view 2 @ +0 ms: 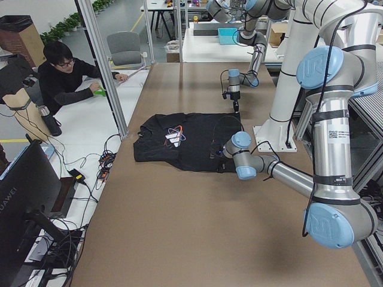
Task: Fold clothes
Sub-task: 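Grasp both hem corners with the left and right grippers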
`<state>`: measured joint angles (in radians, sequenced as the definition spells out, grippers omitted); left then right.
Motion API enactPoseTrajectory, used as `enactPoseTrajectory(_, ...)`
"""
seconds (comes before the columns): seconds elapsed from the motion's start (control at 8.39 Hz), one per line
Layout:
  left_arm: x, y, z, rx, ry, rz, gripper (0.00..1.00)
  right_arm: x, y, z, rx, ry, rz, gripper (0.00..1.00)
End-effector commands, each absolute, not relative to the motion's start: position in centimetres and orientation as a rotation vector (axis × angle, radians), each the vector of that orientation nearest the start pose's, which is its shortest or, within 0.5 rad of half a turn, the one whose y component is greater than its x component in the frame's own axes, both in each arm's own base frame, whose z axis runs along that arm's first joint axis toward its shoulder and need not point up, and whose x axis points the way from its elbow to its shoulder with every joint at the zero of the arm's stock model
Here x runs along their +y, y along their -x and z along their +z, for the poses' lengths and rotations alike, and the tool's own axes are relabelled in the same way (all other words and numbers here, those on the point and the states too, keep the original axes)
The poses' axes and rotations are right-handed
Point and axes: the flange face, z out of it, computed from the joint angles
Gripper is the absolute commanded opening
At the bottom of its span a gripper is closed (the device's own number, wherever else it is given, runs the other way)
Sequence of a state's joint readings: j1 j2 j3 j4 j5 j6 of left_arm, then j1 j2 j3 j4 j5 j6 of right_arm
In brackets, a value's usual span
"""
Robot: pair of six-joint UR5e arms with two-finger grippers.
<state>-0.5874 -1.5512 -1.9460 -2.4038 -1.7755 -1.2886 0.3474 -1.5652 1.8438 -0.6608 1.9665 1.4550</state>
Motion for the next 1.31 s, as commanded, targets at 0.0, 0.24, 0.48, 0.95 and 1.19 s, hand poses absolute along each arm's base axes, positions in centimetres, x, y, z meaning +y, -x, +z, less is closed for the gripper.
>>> enactPoseTrajectory(0.0, -36.2, -34.0, 39.0, 1.161, -0.338, -0.147, 0.94, -26.0, 43.7, 41.6, -1.233, 0.069, -0.038, 0.0)
enactPoseTrajectory(0.24, -34.1, -34.5, 39.2, 1.165, -0.306, -0.122, 0.95, -26.1, 43.3, 40.7, -1.254, 0.058, -0.041, 0.0)
enactPoseTrajectory(0.48, -29.6, -37.1, 38.7, 1.173, -0.279, -0.139, 0.95, -26.0, 43.1, 40.4, -1.28, 0.05, -0.049, 0.0)
enactPoseTrajectory(0.95, -25.2, -42.2, 41.4, 1.119, -0.27, -0.149, 0.94, -26.1, 43.2, 40.5, -1.277, 0.047, -0.048, 0.0)
enactPoseTrajectory(1.19, -25.1, -42.7, 42.6, 1.096, -0.263, -0.146, 0.94, -26.1, 43.2, 40.6, -1.276, 0.046, -0.047, 0.0)
